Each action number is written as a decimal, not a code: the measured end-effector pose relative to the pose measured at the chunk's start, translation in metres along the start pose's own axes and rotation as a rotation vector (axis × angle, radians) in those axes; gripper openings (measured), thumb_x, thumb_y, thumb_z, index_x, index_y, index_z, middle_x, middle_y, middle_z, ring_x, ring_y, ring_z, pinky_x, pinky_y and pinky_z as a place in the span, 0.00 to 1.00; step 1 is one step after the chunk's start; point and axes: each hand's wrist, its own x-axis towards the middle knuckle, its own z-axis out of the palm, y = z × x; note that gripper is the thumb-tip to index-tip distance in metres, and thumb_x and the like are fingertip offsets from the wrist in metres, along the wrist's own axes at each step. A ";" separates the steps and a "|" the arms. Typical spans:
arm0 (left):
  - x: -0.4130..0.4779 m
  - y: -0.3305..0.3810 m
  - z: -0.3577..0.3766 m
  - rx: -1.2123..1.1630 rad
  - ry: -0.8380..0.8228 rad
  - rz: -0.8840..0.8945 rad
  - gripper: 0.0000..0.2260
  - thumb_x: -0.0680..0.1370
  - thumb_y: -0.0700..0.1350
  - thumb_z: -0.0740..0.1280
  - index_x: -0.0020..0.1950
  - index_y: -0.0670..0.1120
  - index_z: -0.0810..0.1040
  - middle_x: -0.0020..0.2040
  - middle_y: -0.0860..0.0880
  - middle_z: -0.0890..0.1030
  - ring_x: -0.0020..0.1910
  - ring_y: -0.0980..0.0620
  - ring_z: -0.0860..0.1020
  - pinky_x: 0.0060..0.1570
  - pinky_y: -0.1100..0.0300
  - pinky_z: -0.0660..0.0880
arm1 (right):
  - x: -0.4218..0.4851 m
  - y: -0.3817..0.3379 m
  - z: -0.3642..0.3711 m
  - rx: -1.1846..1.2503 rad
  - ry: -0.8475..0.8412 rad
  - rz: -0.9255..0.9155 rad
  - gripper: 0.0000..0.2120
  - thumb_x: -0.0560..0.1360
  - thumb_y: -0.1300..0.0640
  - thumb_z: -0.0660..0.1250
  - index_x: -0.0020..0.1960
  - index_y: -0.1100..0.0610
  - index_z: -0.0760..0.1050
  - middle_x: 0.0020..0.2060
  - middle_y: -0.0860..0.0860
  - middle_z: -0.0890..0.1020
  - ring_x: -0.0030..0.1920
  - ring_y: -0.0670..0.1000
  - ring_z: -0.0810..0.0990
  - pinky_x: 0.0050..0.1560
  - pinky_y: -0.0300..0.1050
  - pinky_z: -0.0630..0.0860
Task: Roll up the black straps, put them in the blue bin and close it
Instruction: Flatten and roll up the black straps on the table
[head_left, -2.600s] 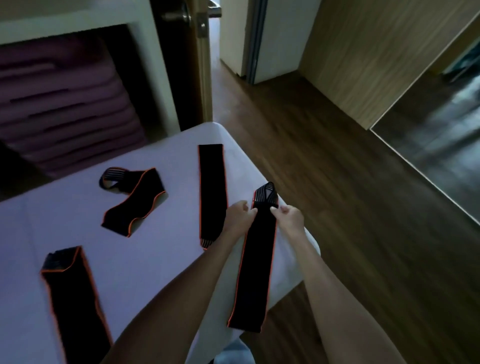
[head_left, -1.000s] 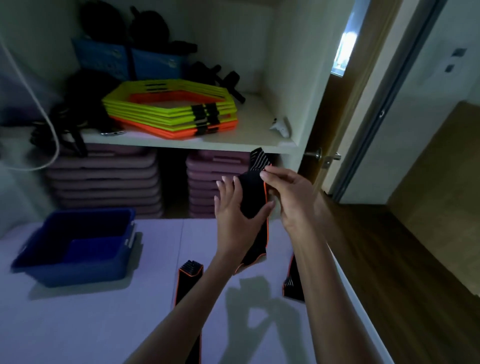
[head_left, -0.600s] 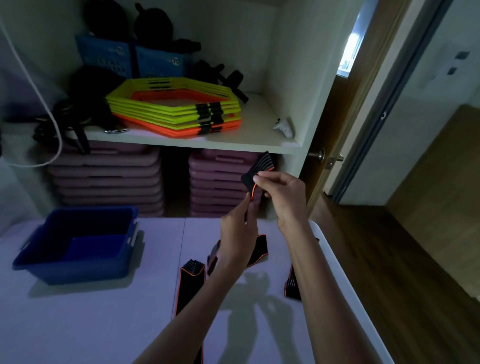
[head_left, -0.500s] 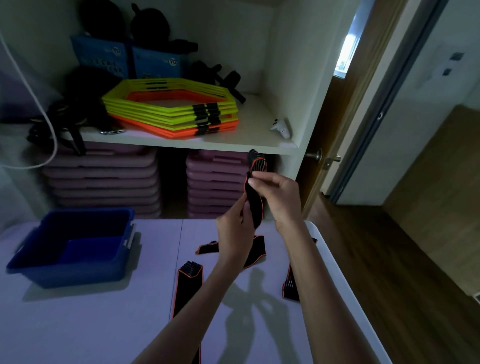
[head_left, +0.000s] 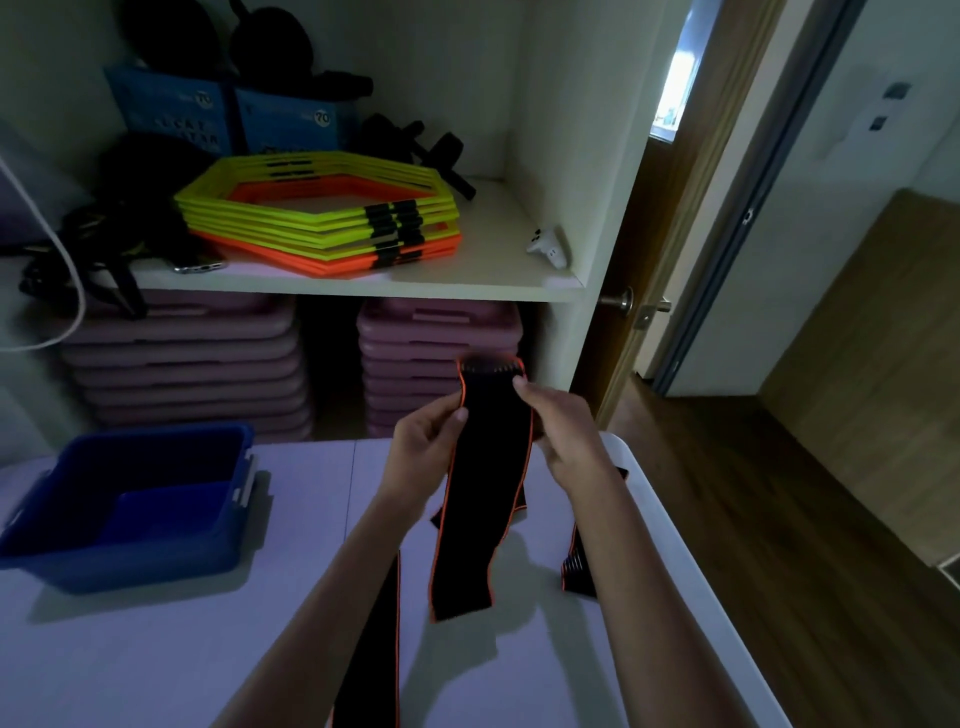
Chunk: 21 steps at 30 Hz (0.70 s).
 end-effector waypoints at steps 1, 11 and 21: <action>-0.001 0.000 -0.002 0.000 -0.002 0.006 0.10 0.78 0.42 0.63 0.55 0.53 0.81 0.46 0.51 0.84 0.44 0.52 0.81 0.46 0.57 0.78 | 0.000 -0.001 0.001 0.021 0.013 -0.017 0.06 0.74 0.59 0.71 0.47 0.62 0.83 0.43 0.57 0.85 0.48 0.57 0.84 0.54 0.51 0.79; -0.038 -0.051 -0.001 0.173 0.048 -0.207 0.06 0.75 0.41 0.68 0.38 0.49 0.78 0.32 0.57 0.82 0.36 0.59 0.79 0.47 0.55 0.76 | 0.009 -0.016 0.025 0.017 -0.036 -0.116 0.05 0.70 0.65 0.73 0.39 0.57 0.79 0.40 0.55 0.83 0.49 0.56 0.81 0.61 0.57 0.75; -0.122 -0.084 -0.053 0.285 0.041 -0.362 0.05 0.75 0.36 0.67 0.45 0.46 0.76 0.33 0.57 0.82 0.35 0.64 0.78 0.38 0.71 0.72 | 0.038 0.027 0.058 0.154 -0.183 0.065 0.06 0.72 0.67 0.70 0.41 0.57 0.77 0.32 0.51 0.83 0.34 0.50 0.82 0.34 0.43 0.78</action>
